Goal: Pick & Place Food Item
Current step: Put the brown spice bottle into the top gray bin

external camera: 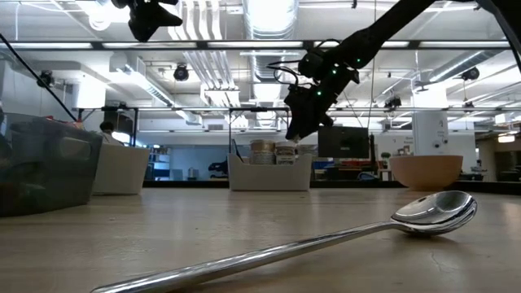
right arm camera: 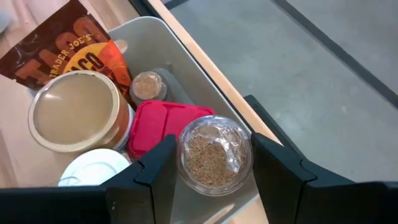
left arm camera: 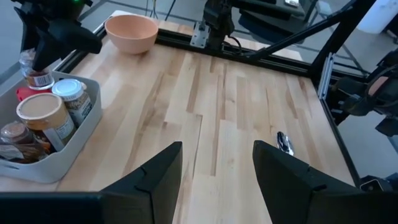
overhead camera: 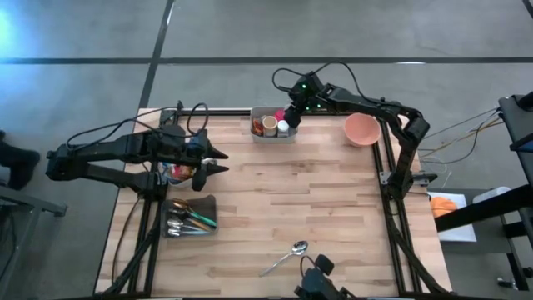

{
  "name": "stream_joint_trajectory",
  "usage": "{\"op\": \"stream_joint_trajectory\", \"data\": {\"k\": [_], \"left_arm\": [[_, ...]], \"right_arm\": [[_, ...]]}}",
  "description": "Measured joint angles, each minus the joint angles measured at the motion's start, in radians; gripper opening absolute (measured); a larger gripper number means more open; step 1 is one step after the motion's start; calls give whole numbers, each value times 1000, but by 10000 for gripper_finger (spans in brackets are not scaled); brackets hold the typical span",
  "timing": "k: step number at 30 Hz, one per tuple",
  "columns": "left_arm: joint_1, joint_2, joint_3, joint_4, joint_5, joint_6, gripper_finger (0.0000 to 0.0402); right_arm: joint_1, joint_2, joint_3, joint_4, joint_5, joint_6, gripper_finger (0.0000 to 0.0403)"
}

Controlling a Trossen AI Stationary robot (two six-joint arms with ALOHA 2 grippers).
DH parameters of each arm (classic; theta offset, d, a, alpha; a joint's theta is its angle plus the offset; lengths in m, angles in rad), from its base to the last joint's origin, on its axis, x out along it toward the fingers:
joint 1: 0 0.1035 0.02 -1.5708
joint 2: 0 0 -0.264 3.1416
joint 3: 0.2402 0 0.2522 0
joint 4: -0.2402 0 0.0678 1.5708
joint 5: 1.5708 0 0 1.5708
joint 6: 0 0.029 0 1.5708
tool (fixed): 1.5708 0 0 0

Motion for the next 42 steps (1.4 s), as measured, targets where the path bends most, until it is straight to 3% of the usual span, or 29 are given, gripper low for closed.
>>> {"op": "stream_joint_trajectory", "data": {"k": [23,35,42], "left_arm": [[0,1,0,0,0,3,199],[0,1,0,0,0,3,199],[0,1,0,0,0,7,199]], "right_arm": [[24,4,-58,-7,11,34,167],[26,19,-47,6,68,27,167],[28,20,-21,-59,65,-76,167]]}}
